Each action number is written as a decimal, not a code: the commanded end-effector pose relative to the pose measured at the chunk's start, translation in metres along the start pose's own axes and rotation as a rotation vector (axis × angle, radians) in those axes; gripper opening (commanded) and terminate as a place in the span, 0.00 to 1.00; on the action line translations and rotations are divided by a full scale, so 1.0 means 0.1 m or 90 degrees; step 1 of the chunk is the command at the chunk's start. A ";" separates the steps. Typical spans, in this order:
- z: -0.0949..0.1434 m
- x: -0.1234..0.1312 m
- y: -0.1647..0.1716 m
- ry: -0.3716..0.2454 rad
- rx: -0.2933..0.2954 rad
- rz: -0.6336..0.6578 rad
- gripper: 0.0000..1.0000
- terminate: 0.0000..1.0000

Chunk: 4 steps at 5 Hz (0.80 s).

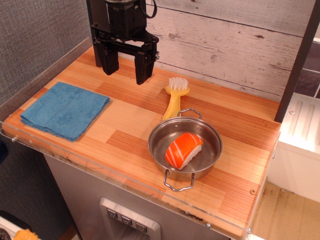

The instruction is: PICK UP THE BRESH AND PUT ON THE TOWEL

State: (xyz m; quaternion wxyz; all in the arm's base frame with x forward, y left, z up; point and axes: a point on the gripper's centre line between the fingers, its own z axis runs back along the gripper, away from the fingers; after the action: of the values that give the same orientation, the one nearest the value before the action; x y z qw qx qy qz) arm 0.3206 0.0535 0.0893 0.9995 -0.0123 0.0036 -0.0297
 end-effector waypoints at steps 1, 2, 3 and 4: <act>0.00 0.00 0.00 0.000 0.000 0.000 1.00 0.00; -0.10 0.24 -0.13 -0.004 -0.002 0.011 1.00 0.00; -0.21 0.49 -0.29 -0.005 0.003 0.022 1.00 0.00; -0.29 0.66 -0.43 -0.001 0.022 0.051 1.00 0.00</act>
State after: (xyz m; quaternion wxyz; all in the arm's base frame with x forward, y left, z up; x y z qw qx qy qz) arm 0.3774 0.0038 0.0449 0.9995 0.0066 0.0268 0.0126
